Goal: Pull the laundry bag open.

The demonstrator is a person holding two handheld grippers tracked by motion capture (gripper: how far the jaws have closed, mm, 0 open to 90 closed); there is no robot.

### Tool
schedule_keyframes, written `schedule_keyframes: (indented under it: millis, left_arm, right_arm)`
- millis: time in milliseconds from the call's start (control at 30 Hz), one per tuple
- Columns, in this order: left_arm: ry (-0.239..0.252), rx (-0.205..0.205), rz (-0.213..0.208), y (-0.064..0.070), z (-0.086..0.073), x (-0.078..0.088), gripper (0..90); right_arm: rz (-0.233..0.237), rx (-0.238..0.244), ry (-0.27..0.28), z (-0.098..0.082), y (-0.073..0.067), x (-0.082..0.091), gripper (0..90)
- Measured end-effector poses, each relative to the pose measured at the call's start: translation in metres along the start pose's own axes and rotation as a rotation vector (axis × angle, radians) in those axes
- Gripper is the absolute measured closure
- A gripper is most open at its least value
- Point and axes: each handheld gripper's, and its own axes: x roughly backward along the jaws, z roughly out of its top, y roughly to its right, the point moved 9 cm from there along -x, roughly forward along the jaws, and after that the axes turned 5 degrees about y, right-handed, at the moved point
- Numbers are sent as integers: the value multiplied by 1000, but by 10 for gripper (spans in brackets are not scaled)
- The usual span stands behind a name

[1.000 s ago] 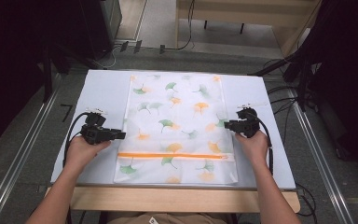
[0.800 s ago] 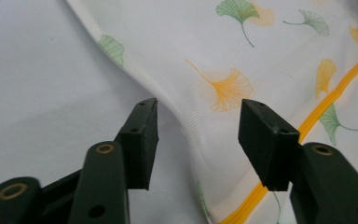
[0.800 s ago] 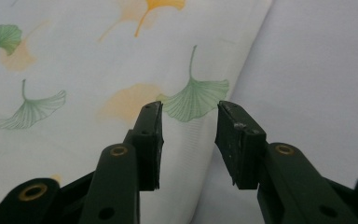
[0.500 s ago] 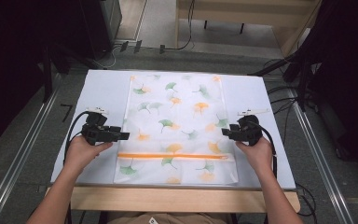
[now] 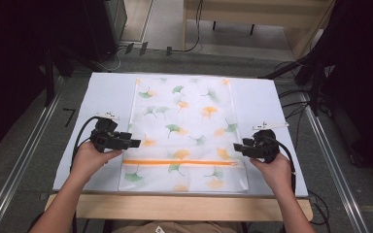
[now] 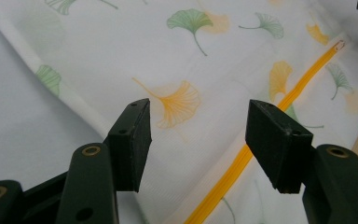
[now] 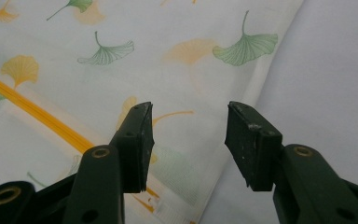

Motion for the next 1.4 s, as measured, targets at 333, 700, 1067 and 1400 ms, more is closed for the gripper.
schedule_keyframes:
  millis: [333, 700, 1067, 1400]
  left_arm:
    - [-9, -54, -31, 19, 8, -12, 396]
    - [-23, -94, -77, 41, 18, -34, 388]
    - [-25, -125, -108, 52, 28, -50, 389]
    - [-40, -133, -109, 54, 29, -57, 391]
  right_arm:
    - [-6, -14, -18, -15, -2, 12, 543]
    - [-21, -32, -64, -34, 0, 18, 565]
    - [-26, -46, -128, -56, 0, 14, 605]
    - [-33, -30, -144, -62, -1, 8, 613]
